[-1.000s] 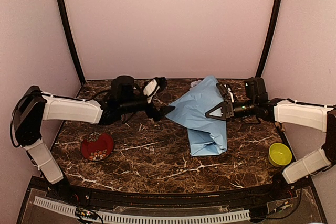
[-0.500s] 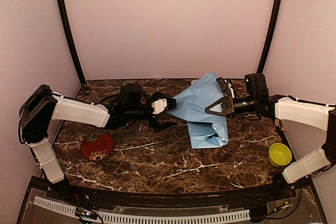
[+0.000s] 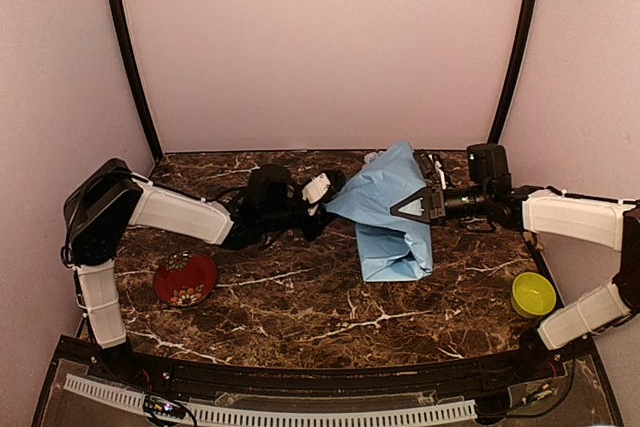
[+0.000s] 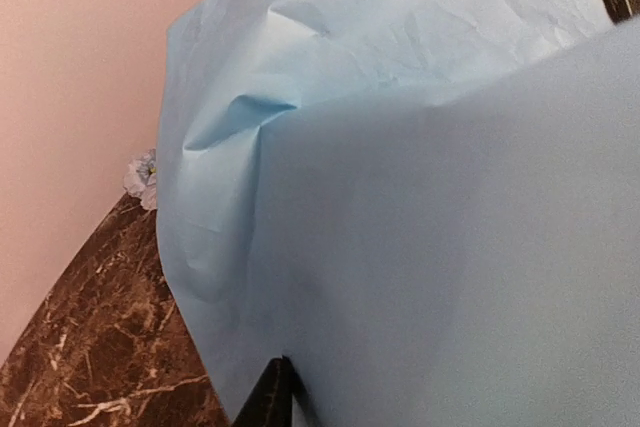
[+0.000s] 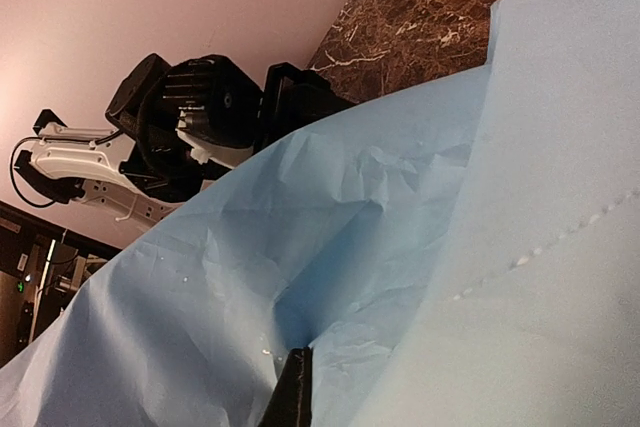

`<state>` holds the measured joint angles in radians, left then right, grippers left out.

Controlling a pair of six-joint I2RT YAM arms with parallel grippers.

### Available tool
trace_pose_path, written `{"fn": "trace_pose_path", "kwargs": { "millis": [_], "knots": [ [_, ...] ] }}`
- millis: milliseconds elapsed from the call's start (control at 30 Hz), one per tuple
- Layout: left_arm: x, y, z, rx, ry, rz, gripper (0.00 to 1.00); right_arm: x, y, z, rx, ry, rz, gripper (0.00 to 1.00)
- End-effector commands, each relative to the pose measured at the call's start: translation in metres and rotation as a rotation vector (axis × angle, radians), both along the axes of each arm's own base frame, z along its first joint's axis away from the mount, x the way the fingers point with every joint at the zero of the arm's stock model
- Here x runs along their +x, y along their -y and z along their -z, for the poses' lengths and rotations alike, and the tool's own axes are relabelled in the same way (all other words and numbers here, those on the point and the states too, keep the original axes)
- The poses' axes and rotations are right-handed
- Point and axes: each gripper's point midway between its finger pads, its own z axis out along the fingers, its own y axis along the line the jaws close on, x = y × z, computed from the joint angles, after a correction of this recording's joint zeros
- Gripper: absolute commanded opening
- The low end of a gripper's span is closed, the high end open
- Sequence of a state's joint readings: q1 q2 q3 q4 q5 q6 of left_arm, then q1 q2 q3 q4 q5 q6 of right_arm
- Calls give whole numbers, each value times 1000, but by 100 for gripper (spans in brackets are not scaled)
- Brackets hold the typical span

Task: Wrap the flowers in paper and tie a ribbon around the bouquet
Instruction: Adjust the corner of the folded wrapping paper at the center of the board.

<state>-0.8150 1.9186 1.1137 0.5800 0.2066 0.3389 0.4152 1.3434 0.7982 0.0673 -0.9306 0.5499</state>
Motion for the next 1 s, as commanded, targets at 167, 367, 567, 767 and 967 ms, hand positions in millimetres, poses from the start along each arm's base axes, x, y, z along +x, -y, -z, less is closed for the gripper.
{"fn": "trace_pose_path", "kwargs": {
  "millis": [167, 367, 567, 767, 967],
  "knots": [
    [-2, 13, 14, -325, -436, -212, 0, 15, 4, 13, 10, 42, 76, 0],
    [2, 16, 23, -536, -677, -320, 0, 24, 5, 16, 20, 66, 128, 0],
    [3, 19, 15, -756, -834, -368, 0, 29, 7, 24, 21, 63, 159, 0],
    [-5, 33, 36, -930, -1060, -354, 0, 38, 5, 41, 40, 26, 188, 0],
    [-6, 45, 55, -984, -1155, -333, 0, 52, 4, 52, 42, 10, 239, 0]
  ]
}}
